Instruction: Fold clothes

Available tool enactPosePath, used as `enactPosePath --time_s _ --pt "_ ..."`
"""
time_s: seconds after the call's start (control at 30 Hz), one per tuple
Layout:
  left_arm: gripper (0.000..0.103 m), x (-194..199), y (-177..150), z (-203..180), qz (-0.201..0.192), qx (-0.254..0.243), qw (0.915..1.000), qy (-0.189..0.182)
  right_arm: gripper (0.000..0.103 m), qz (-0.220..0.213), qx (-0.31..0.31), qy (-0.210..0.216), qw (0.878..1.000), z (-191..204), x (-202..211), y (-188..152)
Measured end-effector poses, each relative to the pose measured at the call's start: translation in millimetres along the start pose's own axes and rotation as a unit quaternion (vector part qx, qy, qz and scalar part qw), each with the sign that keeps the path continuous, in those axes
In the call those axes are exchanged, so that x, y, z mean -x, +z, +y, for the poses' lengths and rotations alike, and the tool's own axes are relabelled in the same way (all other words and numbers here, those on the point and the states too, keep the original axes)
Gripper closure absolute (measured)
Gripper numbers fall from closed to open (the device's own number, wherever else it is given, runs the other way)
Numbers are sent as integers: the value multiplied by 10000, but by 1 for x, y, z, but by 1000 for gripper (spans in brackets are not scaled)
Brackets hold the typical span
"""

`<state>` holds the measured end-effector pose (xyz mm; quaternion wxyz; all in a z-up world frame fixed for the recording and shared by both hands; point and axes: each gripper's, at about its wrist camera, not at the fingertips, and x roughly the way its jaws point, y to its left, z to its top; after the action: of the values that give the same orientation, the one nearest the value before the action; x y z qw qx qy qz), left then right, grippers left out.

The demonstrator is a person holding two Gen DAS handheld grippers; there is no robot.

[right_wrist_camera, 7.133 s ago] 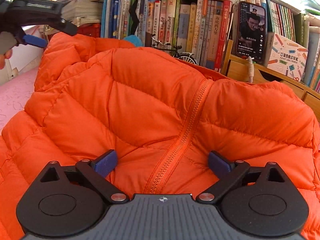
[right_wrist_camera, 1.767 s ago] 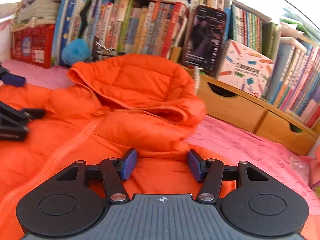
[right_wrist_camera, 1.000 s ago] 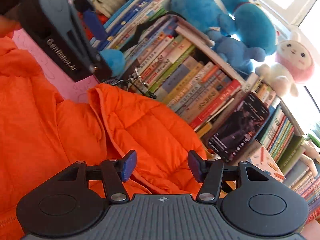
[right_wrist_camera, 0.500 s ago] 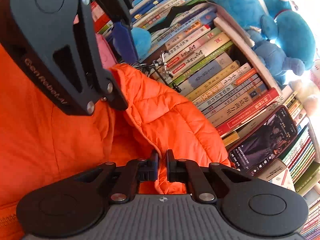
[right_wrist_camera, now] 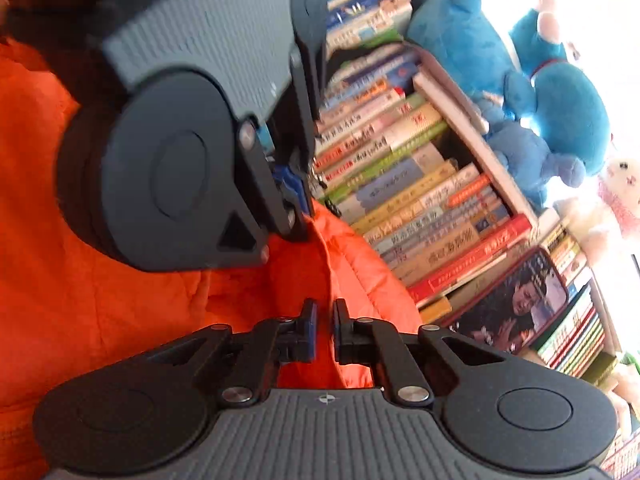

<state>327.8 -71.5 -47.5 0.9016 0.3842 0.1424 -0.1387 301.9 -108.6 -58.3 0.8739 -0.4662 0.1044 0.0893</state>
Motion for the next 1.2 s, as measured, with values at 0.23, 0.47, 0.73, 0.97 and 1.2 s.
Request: enactPosePath --time_s 0.23,0.47,0.73,0.97,1.2 --pt "97 -6 -31 7 564 57 9981 236 96 543 -265 -336 9976 -20 10 -38" --pt "92 -11 -41 8 863 125 9961 168 94 1218 -700 -266 9897 -33 17 -78" --pt "88 -8 -38 -1 880 7 9960 173 94 1622 -807 113 9834 -36 0 -91" --pt "65 31 -23 13 739 252 9969 91 77 1164 -532 -151 9917 -33 34 -74" --pt "38 55 -25 38 779 1024 9901 -568 39 1144 -1532 121 9815 -56 60 -65"
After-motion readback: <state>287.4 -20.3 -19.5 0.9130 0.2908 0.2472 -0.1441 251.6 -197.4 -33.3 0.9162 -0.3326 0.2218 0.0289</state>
